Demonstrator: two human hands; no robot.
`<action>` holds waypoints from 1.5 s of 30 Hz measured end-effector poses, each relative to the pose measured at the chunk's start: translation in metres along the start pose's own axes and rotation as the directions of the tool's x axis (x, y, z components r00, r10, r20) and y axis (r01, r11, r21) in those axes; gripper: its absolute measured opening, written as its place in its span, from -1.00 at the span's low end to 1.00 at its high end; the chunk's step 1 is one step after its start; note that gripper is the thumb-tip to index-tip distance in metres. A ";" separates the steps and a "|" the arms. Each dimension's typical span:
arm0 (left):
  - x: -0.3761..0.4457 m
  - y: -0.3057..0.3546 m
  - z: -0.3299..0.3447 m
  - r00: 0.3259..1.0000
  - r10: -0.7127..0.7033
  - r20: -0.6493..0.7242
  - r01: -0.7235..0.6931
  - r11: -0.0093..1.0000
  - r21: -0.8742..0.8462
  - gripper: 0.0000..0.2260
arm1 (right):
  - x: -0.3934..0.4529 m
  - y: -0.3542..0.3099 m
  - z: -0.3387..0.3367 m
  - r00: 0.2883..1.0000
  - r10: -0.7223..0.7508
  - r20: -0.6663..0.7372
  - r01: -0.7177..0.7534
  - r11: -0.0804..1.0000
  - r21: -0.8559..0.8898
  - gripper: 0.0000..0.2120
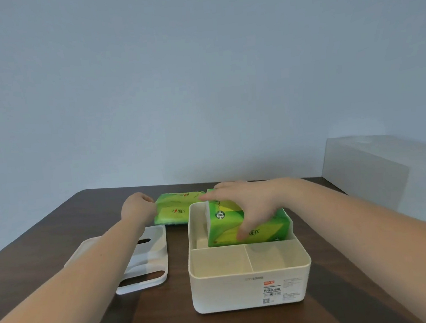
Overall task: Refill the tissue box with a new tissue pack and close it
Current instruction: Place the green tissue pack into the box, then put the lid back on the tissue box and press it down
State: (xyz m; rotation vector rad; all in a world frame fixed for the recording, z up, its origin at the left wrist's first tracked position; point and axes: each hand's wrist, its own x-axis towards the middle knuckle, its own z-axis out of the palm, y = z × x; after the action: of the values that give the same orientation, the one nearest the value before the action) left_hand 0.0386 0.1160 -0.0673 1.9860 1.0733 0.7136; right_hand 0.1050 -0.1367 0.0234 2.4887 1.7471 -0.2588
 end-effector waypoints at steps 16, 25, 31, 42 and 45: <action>-0.017 -0.022 -0.047 1.000 0.001 0.016 -0.003 0.990 0.142 -0.86 | 0.011 -0.044 0.003 0.923 0.167 -0.346 0.012 0.888 0.461 -0.58; -0.029 -0.068 -0.095 0.992 -0.124 0.001 0.117 0.941 0.318 -0.60 | 0.072 -0.113 0.025 0.904 0.253 -0.343 -0.153 0.944 0.292 -0.68; -0.042 -0.081 -0.100 0.987 -0.142 0.079 0.119 0.961 0.250 -0.64 | 0.111 -0.136 0.037 0.946 0.319 -0.048 -0.311 0.941 0.132 -0.66; -0.046 -0.085 -0.107 0.984 -0.173 0.039 0.169 0.981 0.096 -0.61 | 0.117 -0.150 0.033 0.912 0.410 0.035 -0.391 0.838 0.381 -0.61; -0.044 -0.085 -0.115 0.989 -0.144 0.014 0.140 0.978 0.156 -0.68 | 0.114 -0.147 0.020 0.902 0.431 -0.003 -0.388 0.816 0.429 -0.82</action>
State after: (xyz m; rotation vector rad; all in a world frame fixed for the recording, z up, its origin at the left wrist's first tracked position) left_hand -0.1069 0.1496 -0.0780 2.0171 1.2745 0.5416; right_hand 0.0033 0.0157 -0.0139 3.1577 1.2216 -0.5287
